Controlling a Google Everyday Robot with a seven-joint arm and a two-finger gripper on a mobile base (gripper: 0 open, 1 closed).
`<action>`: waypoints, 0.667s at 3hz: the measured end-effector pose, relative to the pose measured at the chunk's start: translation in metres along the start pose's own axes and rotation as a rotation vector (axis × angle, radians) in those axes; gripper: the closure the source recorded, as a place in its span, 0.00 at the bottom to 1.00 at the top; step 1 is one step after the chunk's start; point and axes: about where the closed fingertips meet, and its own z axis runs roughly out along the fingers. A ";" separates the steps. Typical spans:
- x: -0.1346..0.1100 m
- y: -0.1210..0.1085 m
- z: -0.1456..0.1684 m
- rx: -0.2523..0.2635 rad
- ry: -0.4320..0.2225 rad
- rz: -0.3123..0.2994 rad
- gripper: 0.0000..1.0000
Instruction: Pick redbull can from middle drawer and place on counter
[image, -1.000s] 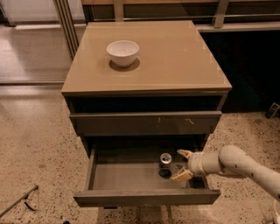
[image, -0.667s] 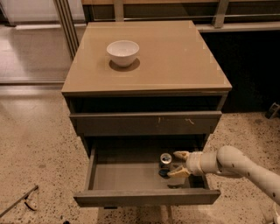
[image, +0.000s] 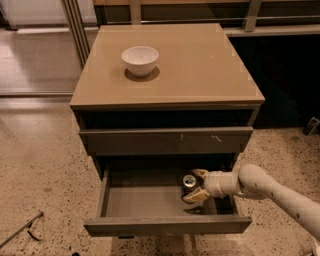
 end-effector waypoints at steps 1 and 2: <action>-0.007 0.001 0.015 -0.022 -0.009 -0.005 0.43; -0.007 0.001 0.015 -0.023 -0.009 -0.005 0.66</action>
Offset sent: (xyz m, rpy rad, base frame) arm 0.0049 0.0141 -0.0034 0.0099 0.0052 0.0196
